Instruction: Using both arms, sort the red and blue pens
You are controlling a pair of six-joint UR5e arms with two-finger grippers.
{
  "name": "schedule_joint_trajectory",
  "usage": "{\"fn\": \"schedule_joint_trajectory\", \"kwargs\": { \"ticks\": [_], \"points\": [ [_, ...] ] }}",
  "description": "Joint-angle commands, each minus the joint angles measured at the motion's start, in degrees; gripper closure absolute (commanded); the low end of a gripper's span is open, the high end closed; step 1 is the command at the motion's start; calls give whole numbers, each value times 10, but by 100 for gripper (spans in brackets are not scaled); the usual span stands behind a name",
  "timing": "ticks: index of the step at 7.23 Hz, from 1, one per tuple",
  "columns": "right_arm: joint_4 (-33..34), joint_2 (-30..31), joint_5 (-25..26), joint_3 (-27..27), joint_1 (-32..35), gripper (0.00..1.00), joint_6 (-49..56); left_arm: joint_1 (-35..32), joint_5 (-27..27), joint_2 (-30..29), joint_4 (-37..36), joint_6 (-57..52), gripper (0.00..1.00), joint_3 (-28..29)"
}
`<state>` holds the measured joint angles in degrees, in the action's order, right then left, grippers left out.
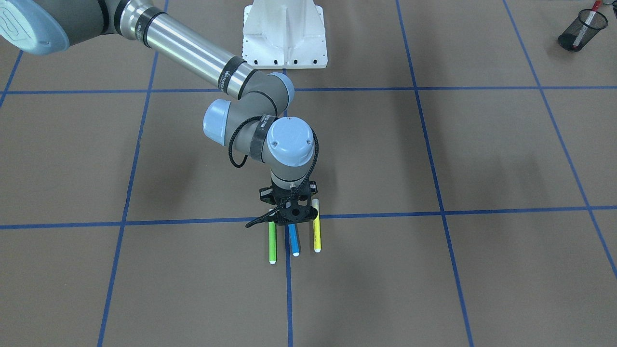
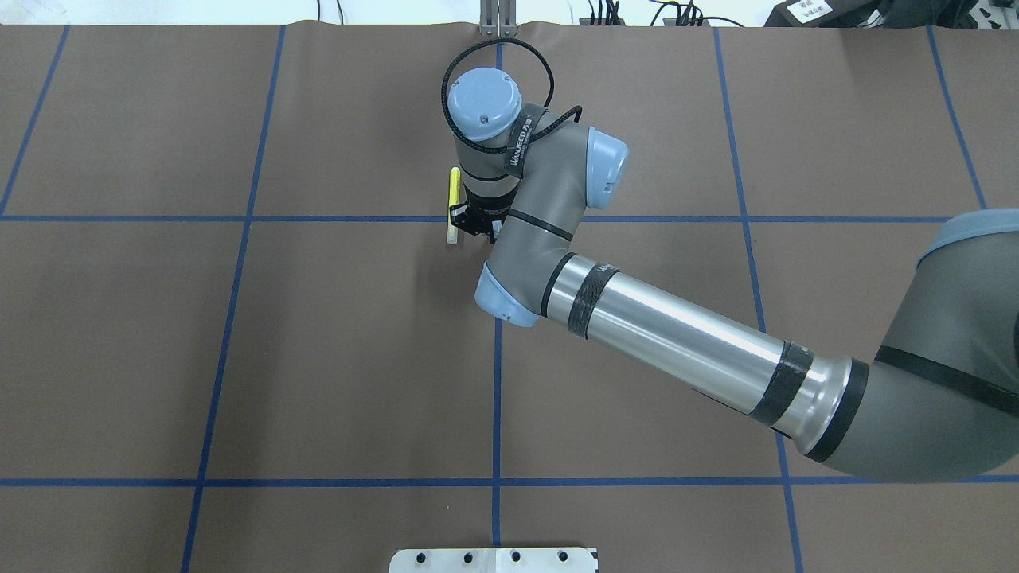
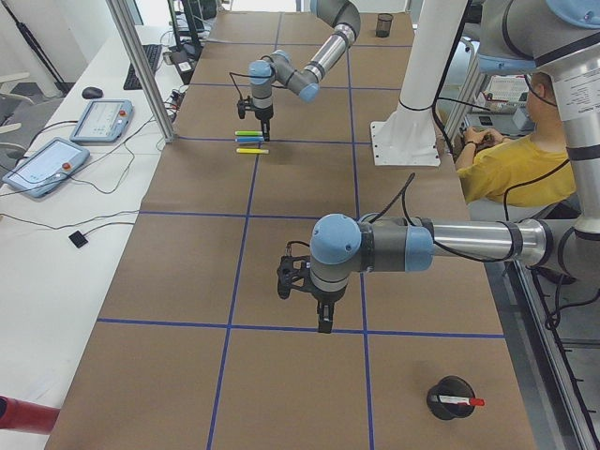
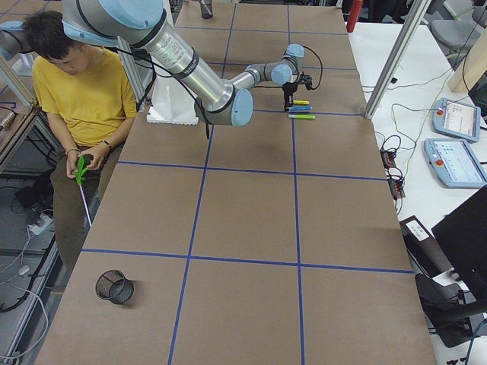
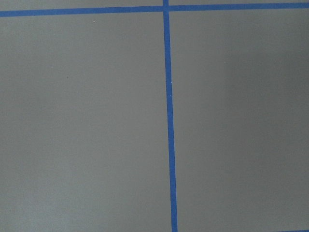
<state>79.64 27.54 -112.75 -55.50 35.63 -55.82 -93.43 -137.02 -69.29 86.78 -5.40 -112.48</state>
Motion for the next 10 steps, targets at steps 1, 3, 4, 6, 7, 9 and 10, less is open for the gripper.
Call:
{"fn": "schedule_joint_trajectory", "kwargs": {
  "ticks": [1,3,4,6,7,9,10],
  "points": [
    [63,5,-6,-68,16,100,-1,0,-1,-2,0,7,0,8],
    [109,40,-56,-145,45,100,9,1,1,-29,1,70,0,10],
    [125,84,-62,-209,51,100,24,1,2,-47,1,72,0,21],
    [241,158,-91,-355,81,100,140,1,4,-80,13,66,0,59],
    [313,185,-96,-419,101,100,199,1,3,-81,38,66,0,77],
    [351,288,-97,-529,137,100,303,4,1,-81,44,65,0,82],
    [363,339,-97,-567,158,100,355,5,1,-81,44,65,0,82]
  ]
}}
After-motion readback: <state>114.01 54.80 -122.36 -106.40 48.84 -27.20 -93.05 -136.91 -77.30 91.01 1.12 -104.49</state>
